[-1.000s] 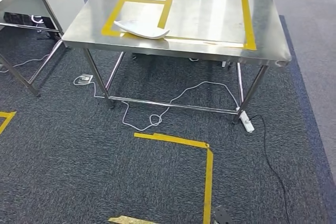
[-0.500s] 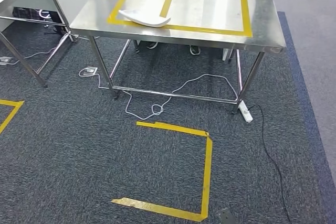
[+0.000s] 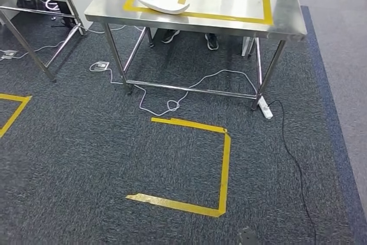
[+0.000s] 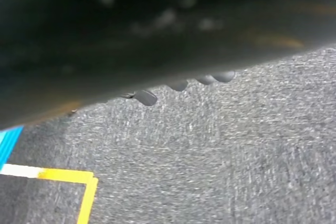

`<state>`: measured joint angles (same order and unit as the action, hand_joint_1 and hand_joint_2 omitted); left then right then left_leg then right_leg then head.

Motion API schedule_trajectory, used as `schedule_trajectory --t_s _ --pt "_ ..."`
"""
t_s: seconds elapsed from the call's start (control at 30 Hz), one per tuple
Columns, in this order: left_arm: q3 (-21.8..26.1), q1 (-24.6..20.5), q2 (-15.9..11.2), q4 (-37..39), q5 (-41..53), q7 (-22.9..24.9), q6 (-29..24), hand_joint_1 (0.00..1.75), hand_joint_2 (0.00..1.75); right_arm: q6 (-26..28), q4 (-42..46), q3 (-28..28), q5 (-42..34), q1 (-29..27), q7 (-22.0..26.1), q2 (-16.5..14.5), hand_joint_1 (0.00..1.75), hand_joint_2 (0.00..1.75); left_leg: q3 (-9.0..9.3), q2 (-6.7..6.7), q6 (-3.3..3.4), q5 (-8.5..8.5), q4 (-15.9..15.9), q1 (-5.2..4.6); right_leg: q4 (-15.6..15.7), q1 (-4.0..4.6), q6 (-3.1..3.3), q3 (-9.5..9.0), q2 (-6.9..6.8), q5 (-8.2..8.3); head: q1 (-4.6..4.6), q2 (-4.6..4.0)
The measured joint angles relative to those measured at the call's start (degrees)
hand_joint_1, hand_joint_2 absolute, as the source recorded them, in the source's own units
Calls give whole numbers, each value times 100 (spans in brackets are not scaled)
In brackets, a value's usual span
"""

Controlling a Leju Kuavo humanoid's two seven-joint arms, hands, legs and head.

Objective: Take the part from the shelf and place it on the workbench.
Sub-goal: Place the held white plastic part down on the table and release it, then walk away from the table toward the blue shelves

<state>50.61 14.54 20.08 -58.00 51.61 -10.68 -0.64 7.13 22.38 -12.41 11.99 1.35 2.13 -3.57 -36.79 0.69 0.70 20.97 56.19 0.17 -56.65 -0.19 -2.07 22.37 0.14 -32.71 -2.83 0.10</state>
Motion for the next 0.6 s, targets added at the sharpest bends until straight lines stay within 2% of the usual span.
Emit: schedule_trajectory --t_s 0.03,0.07,0.1,0.13,0.17,0.2,0.23,0.27,0.3,0.33,0.37,0.4,0.43,0.5,0.53,0.57,0.6 --pt "14 -10 -3 8 13 -14 -1 0 0 2 -2 1 -4 11 5 -1 0 0 -17 2 -30 -74 -2 -4 325 7 34 -198 13 -117 6 0" --pt "32 -18 -7 21 29 -24 -1 0 0 4 -5 1 -7 14 8 -1 0 0 -30 2 -60 -151 -15 -2 460 17 81 -243 17 -151 9 0" --pt "60 -26 -11 38 47 -32 -1 0 0 6 -11 2 -11 9 7 -1 0 0 -43 -4 -92 -193 -28 8 425 15 133 -184 6 -114 15 -2" --pt "90 -32 -15 57 73 -44 -1 0 0 8 -17 3 -16 -1 6 -1 0 0 -74 -12 -123 -116 8 18 402 12 186 -114 -10 -60 19 -3" --pt "123 -36 -17 79 108 -60 -1 0 0 9 -22 5 -21 -11 5 0 0 0 -117 -20 -152 87 133 27 381 11 244 -34 -28 4 7 -3" --pt "158 -42 -19 99 140 -84 -2 0 0 9 -26 7 -25 -20 7 1 0 0 -175 -27 -175 399 371 36 365 10 289 52 -44 74 -5 -4" --pt "191 -56 -19 119 184 -112 -2 0 0 9 -27 9 -29 -26 9 1 0 0 -243 -29 -191 755 731 38 345 23 316 152 -52 145 -17 -3" --pt "224 -75 -19 142 221 -142 -2 0 0 9 -27 10 -33 -30 12 1 0 0 -295 -30 -202 1023 1142 40 320 37 327 258 -64 217 -25 -3" --pt "254 -97 -21 163 254 -167 -2 0 0 9 -28 10 -36 -33 14 1 0 0 -313 -31 -204 1141 1500 39 285 52 330 373 -77 285 -26 -3" --pt "279 -118 -23 183 277 -184 -2 0 0 9 -30 11 -38 -34 14 1 0 0 -273 -32 -196 1115 1727 38 241 66 330 483 -89 347 -25 -3" --pt "298 -132 -26 198 288 -195 -2 0 0 9 -30 14 -39 -33 14 1 0 0 -148 -34 -173 979 1753 33 190 81 330 597 -99 404 -27 -3" --pt "313 -143 -27 209 295 -202 -2 0 0 10 -31 17 -39 -33 15 1 0 0 72 -38 -136 823 1568 24 139 95 329 705 -101 459 -28 -3" --pt "323 -150 -31 217 297 -209 -2 0 0 10 -31 21 -39 -33 16 -2 0 0 372 -46 -81 743 1224 7 92 103 324 796 -100 509 -28 -2" --pt "345 -168 -37 226 299 -219 -3 0 0 10 -31 28 -39 -34 21 -8 0 0 963 -56 20 824 390 -34 19 119 293 939 -99 605 -24 -2" --pt "357 -180 -39 229 301 -222 -3 0 0 10 -31 32 -40 -32 24 -10 0 0 1126 -59 50 907 114 -55 1 116 268 983 -103 652 -25 -1" --pt "372 -192 -39 232 301 -224 -4 0 0 9 -31 36 -40 -29 26 -10 0 0 1184 -56 61 952 -49 -69 -10 116 237 1024 -106 704 -26 -1" --pt "386 -203 -34 237 301 -225 -5 0 0 9 -32 40 -41 -29 27 -10 0 0 1150 -47 63 935 -116 -62 -15 118 205 1064 -109 751 -26 -1"
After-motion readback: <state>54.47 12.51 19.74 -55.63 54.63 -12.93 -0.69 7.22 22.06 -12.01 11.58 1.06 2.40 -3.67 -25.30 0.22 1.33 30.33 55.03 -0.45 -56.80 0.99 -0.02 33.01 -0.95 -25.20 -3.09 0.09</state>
